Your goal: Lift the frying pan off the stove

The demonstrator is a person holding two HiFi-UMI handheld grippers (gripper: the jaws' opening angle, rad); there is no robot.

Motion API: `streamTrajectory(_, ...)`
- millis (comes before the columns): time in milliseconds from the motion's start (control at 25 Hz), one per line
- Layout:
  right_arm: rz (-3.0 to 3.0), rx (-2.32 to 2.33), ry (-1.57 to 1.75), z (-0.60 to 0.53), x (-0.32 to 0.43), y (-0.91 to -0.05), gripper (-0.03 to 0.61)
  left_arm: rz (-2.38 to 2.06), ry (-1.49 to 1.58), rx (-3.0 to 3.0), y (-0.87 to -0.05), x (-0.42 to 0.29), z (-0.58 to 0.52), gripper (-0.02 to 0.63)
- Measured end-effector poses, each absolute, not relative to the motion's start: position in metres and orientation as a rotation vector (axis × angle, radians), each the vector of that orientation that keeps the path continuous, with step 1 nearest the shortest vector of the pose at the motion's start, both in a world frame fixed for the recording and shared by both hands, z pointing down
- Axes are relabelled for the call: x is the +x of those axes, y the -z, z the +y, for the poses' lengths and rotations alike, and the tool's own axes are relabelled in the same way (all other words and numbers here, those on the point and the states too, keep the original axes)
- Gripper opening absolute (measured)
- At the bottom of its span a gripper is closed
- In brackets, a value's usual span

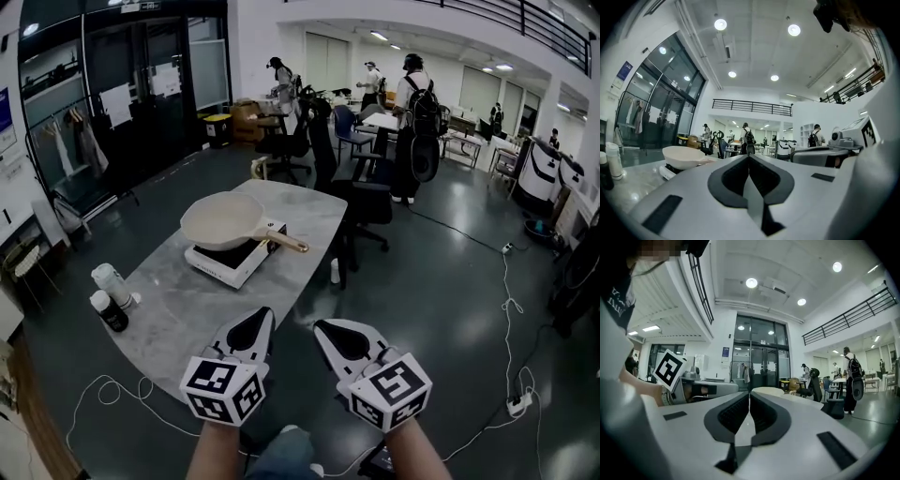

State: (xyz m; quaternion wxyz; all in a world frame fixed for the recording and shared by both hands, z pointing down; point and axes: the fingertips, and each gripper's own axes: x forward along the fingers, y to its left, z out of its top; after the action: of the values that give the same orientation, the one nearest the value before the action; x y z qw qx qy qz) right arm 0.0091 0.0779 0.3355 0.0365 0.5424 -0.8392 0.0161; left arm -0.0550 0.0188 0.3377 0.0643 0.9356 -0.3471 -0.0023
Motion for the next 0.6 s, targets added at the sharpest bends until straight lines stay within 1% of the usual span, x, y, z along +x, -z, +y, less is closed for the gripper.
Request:
streamTrajectory(280,-2.609,1.497,-0.164,0.046,0.022,-0.36,0.029,-1.038,0.027,2.697,-0.358,-0.033,-0.031,0.012)
streamTrajectory(600,-2.579,1.474,-0.169,-0.036,0.054,-0.376,0.029,-1.067,0.048,2.601,-0.378,-0.008,-0.118,0.012)
